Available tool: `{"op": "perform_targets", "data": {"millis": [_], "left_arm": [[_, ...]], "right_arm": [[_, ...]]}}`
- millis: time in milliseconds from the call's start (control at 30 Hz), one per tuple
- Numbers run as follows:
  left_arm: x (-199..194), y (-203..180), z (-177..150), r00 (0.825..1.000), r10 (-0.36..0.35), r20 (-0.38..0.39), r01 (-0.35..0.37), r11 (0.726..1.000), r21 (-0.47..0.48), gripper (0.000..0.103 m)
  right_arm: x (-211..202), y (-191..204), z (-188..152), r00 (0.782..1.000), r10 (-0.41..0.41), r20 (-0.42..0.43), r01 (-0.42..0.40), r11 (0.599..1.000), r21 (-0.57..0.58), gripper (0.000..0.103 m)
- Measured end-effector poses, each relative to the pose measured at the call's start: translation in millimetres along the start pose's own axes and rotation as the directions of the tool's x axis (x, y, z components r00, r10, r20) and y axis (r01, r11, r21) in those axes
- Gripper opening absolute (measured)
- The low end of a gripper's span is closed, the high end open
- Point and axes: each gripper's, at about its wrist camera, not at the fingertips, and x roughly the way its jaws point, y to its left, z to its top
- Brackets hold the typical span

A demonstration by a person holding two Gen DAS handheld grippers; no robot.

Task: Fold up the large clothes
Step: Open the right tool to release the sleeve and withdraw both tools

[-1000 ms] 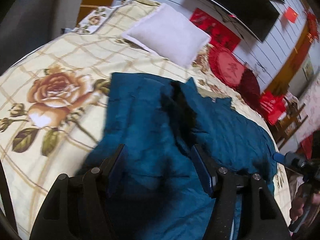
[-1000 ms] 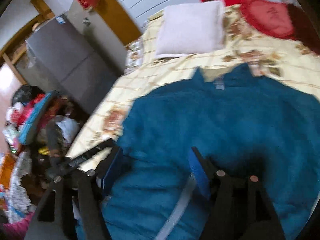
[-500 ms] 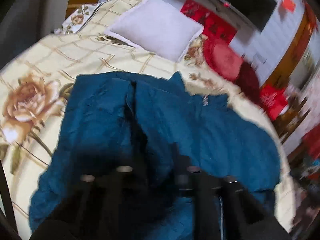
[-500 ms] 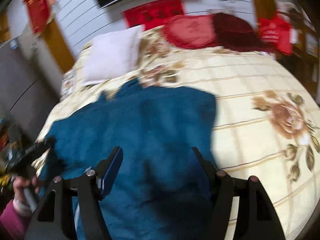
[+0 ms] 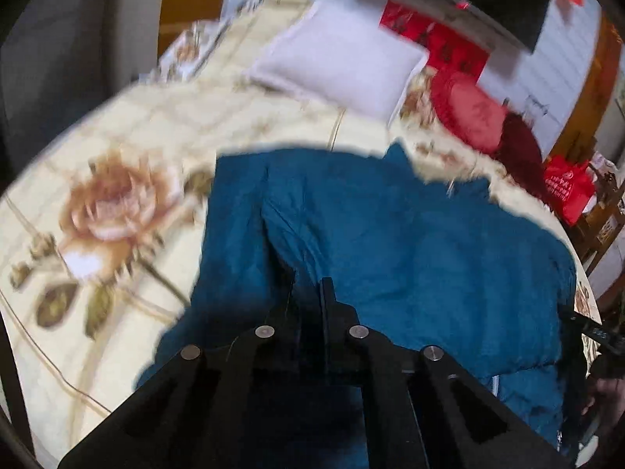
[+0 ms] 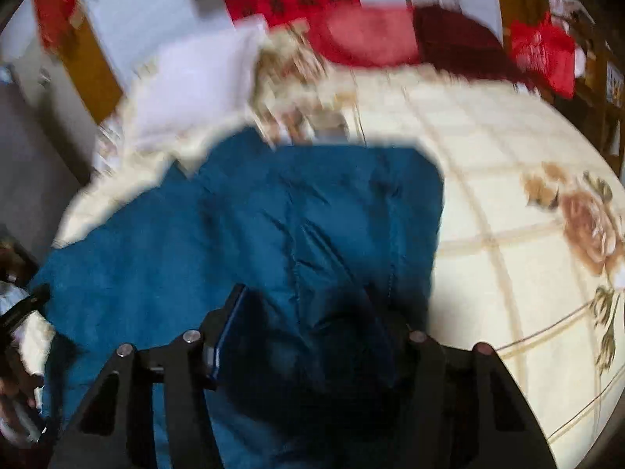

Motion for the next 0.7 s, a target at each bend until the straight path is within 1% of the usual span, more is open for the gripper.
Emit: {"op": "perform_targets", "data": {"millis": [67,100,133,167,200,267,333,400,500,567,633,700], "left_arm": [[-7,6,3,1.0,-0.02,0.005,0.02,0.999,-0.036,0.032],[-14,8,6,1.0,-0.023,0.017,0.024,0.999,-0.046,0.039],[-21,9,8,0.999,-0.019,0.031,0.021,0.999,-0.049,0.049],[-32,11,13,0.998,-0.01,0.063,0.013,0.999,-0.051,0.055],[-39,10,15,0.996,-0.006,0.088,0.011,0.999,-0.051,0.057],[-54,5,24,0.988,-0.001,0.157,0.007,0.999,-0.036,0.065],[-53,-4,30,0.986,0.0,0.169,0.002,1.0,-0.015,0.067],[-38,-14,34,0.99,0.011,0.139,-0.01,1.0,-0.004,0.067],[-8,-25,33,0.995,0.048,0.087,-0.05,0.999,0.013,0.067],[19,-29,29,0.993,0.106,0.043,-0.108,0.994,0.03,0.067],[34,-29,26,0.993,0.11,0.03,-0.111,0.993,0.03,0.067],[41,-29,21,0.993,0.109,0.04,-0.111,0.993,0.04,0.068]], "right_arm": [[-4,5,2,1.0,-0.02,-0.005,0.02,1.0,-0.023,0.061],[-10,6,4,1.0,-0.015,-0.006,0.015,1.0,-0.026,0.062],[-18,6,5,1.0,-0.005,0.008,0.005,1.0,-0.024,0.062],[-32,4,5,0.999,0.012,0.051,-0.011,1.0,-0.018,0.062],[-44,4,6,0.995,0.024,0.093,-0.023,1.0,-0.015,0.062],[-59,4,12,0.99,0.02,0.143,-0.018,1.0,-0.021,0.063],[-62,7,21,0.986,-0.001,0.164,0.006,0.999,-0.033,0.068],[-56,12,27,0.985,-0.027,0.168,0.035,0.998,-0.046,0.074],[-32,20,39,0.986,-0.062,0.154,0.076,0.993,-0.091,0.077],[-8,23,46,0.983,-0.119,0.141,0.135,0.985,-0.11,0.077],[8,26,50,0.98,-0.148,0.133,0.164,0.98,-0.115,0.077],[29,25,50,0.977,-0.181,0.113,0.194,0.973,-0.124,0.083]]}}
